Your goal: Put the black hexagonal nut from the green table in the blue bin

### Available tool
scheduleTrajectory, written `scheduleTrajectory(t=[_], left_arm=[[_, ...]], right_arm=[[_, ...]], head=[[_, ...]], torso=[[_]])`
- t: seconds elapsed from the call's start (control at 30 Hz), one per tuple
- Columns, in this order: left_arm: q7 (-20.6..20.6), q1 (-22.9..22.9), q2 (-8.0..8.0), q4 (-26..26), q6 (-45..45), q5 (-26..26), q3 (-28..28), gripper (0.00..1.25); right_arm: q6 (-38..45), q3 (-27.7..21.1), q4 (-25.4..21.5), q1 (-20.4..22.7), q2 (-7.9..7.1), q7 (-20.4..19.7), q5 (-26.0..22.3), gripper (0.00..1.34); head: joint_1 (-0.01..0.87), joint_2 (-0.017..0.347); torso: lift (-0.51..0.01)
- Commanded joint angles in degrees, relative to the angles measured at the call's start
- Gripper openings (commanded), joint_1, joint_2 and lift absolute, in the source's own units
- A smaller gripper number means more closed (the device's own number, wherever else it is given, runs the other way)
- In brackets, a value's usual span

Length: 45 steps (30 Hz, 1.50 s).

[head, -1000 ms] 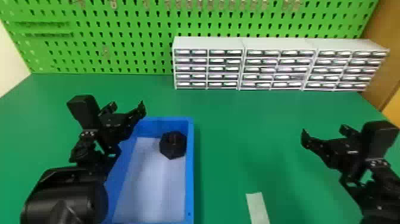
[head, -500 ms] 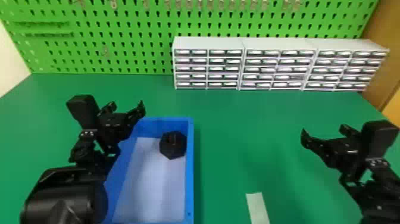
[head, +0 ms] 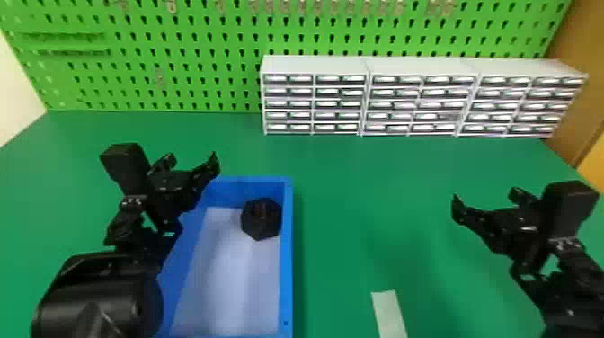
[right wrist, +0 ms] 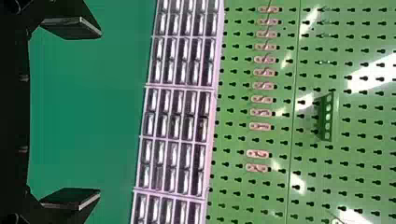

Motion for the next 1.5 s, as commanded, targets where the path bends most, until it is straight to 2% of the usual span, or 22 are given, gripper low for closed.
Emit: scheduleTrajectory(t=[0.0,1.47], left_arm=[[-0.01,-0.05,-0.15,0.0,-0.01,0.03,-0.01,0.92],[-0.01,0.13,-0.15,0.09,-0.19,0.03,0.08,0.92]], right_arm=[[0.36,0.4,0.0,-0.01,-0.17,0.0,-0.27,1.23],[0.71,1.01,0.09,-0.28,-0.79,0.0,-0.8,1.23]], head=[[0.686,0.051],[0.686,0.051]], torso=[[-0.097],[-0.097]])
